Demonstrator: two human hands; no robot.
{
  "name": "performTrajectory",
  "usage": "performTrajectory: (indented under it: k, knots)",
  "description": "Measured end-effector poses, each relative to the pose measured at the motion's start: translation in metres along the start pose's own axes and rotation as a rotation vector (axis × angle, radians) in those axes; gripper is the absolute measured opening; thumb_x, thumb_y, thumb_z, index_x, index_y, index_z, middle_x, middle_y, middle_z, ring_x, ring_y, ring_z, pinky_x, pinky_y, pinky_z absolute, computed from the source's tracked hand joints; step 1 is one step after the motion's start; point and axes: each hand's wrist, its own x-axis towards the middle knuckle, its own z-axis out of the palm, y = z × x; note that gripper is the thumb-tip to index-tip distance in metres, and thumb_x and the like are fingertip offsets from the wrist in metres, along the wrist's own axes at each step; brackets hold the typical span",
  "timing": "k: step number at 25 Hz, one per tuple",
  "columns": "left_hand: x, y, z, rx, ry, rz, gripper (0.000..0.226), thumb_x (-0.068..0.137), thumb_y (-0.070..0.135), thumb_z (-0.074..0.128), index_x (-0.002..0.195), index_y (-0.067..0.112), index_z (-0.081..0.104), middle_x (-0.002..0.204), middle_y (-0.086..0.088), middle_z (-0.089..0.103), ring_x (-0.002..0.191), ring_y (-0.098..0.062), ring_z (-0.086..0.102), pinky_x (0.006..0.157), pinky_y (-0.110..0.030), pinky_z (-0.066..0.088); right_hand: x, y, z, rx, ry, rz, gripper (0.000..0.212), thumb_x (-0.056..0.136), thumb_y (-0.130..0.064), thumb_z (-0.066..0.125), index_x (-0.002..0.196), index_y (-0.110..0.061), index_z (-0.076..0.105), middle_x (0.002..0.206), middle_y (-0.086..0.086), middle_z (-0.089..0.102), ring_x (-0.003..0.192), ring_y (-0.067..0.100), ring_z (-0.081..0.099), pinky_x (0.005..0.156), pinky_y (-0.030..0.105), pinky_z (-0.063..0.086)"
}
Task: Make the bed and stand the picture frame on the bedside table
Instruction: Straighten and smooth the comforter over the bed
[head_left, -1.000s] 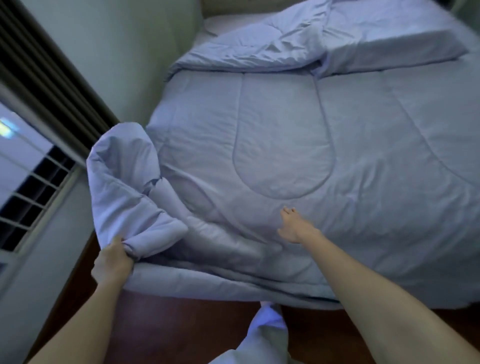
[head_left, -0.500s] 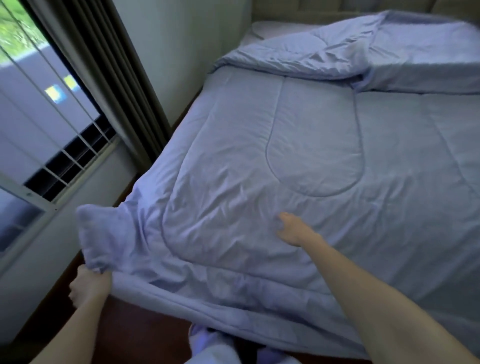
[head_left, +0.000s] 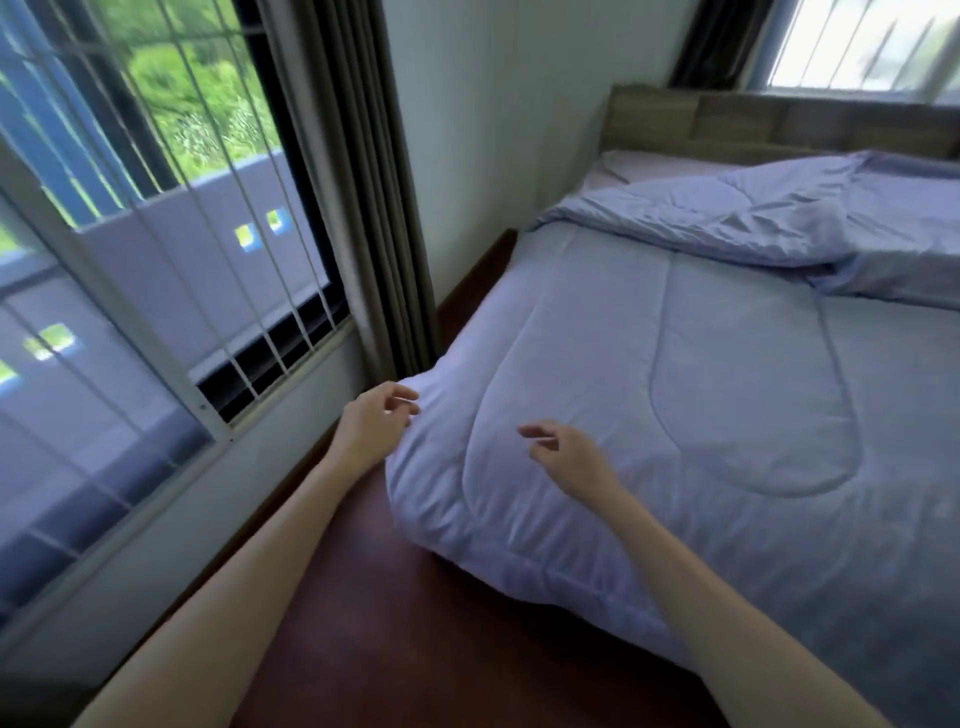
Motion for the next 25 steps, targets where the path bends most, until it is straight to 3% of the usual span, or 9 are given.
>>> performTrajectory:
  k: [3,7,11,18,23,25]
  knots:
    - [0.009,0.008,-0.046,-0.062,-0.003,0.114,0.028,0.089,0.010,0.049,0.082,0.034,0.061,0.082,0.009,0.073,0.077,-0.011,0.071,0.064,-0.024,0.047,0.020,-0.073,0.020,0.245,0.063,-0.136,0.024,0.090,-0.012,0.055,0.088,-0.032,0.069,0.092,-0.014,0.072,0.083,0.007,0.068,0.076,0.022,0.047]
    - [0.019,0.011,-0.091,-0.147,0.022,0.211,0.029,0.092,0.012,0.049,0.080,0.035,0.062,0.079,0.007,0.072,0.075,-0.014,0.070,0.064,-0.019,0.044,0.041,-0.143,0.037,0.446,0.142,-0.257,0.030,0.093,-0.009,0.049,0.079,-0.029,0.067,0.082,-0.006,0.073,0.079,0.013,0.070,0.067,0.023,0.050]
    - [0.047,0.011,-0.117,-0.227,0.009,0.257,0.025,0.094,0.014,0.050,0.081,0.030,0.064,0.079,0.003,0.071,0.070,-0.013,0.068,0.062,-0.021,0.044,0.078,-0.177,0.050,0.524,0.166,-0.325,0.021,0.087,-0.016,0.046,0.077,-0.024,0.063,0.077,-0.004,0.069,0.074,0.015,0.066,0.066,0.029,0.050]
    - [0.178,0.038,-0.156,-0.328,0.067,0.357,0.025,0.096,0.006,0.046,0.088,0.020,0.064,0.079,-0.001,0.068,0.068,-0.009,0.064,0.054,-0.007,0.042,0.220,-0.218,0.052,0.539,0.144,-0.431,0.022,0.076,-0.009,0.045,0.082,-0.020,0.063,0.077,-0.003,0.066,0.071,0.014,0.062,0.064,0.021,0.050]
    - [0.279,0.045,-0.198,-0.388,0.126,0.344,0.030,0.097,0.008,0.043,0.086,0.027,0.064,0.072,0.010,0.068,0.068,-0.009,0.064,0.058,-0.019,0.045,0.338,-0.251,0.048,0.587,0.156,-0.456,0.031,0.071,-0.004,0.042,0.075,-0.026,0.064,0.077,-0.006,0.067,0.068,0.010,0.061,0.062,0.023,0.048]
    - [0.313,0.041,-0.216,-0.391,0.160,0.342,0.031,0.097,0.008,0.043,0.086,0.028,0.065,0.074,0.012,0.069,0.068,-0.005,0.066,0.058,-0.017,0.046,0.375,-0.259,0.052,0.599,0.148,-0.460,0.029,0.077,-0.002,0.044,0.079,-0.023,0.064,0.080,-0.006,0.066,0.069,0.011,0.061,0.063,0.023,0.049]
